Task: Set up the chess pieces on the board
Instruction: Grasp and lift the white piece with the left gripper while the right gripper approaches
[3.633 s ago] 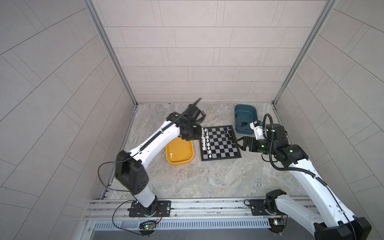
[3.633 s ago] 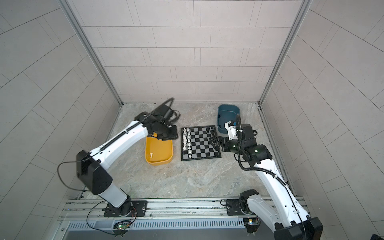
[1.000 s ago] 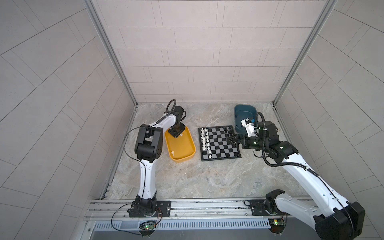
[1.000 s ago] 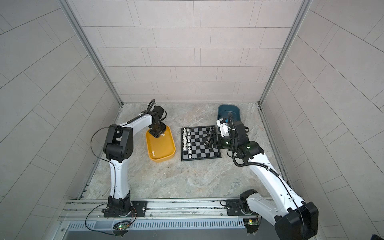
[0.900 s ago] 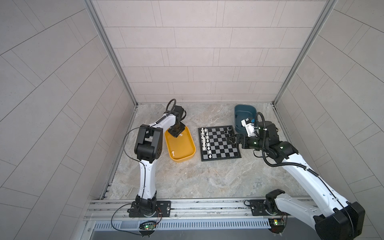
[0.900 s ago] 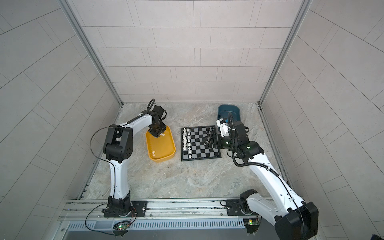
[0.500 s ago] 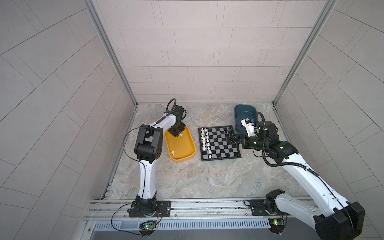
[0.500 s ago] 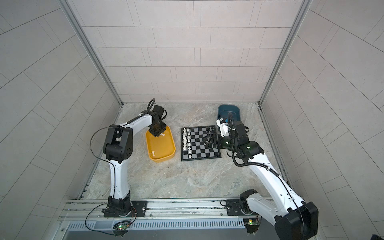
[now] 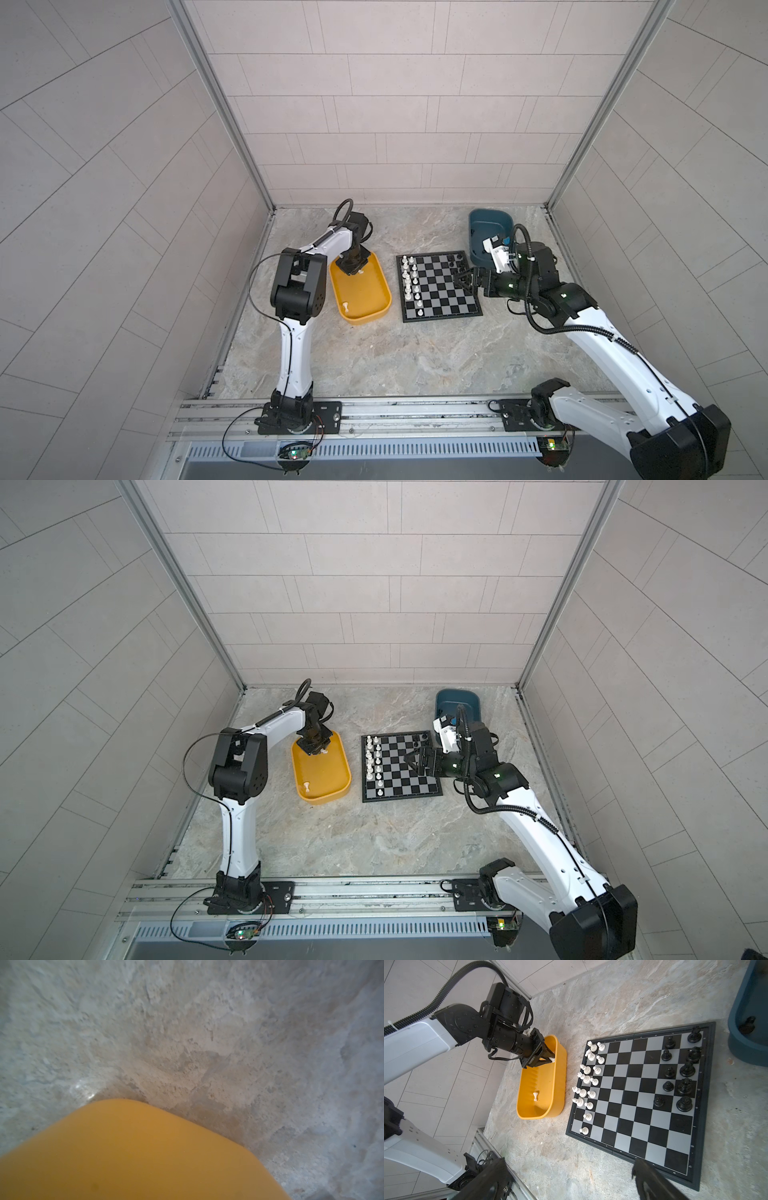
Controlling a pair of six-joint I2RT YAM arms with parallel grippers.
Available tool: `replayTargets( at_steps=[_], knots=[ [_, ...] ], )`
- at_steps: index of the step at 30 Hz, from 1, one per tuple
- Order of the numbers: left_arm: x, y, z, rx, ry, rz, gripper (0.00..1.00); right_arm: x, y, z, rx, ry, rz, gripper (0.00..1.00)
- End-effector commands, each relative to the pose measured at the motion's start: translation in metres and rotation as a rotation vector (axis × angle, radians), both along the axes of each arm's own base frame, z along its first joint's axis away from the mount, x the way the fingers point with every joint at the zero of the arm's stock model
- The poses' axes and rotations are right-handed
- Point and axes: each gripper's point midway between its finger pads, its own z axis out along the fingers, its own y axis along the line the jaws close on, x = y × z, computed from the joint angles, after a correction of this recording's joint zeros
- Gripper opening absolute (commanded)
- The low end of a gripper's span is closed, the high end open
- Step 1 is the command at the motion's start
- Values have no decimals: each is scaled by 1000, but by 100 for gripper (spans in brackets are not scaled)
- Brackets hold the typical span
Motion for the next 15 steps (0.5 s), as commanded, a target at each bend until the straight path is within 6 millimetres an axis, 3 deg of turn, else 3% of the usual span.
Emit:
replayTargets(
  at_steps=[1,5,9,13,15],
  knots=[
    [0,6,13,24,-26,-34,22,-1,-2,9,14,-24,-10,96],
    [-9,0,49,-49,-82,-72,20,-1,-1,13,30,-44,-12,96],
    [-33,-9,83,-166,-124,-79,17,4,9,13,78,-52,3,96],
    [-52,-25,119,-313,-219,-67,17,10,37,16,135,-65,46,96],
    [-59,-35,138,-396,-279,-49,17,14,64,15,159,-80,86,96]
  ],
)
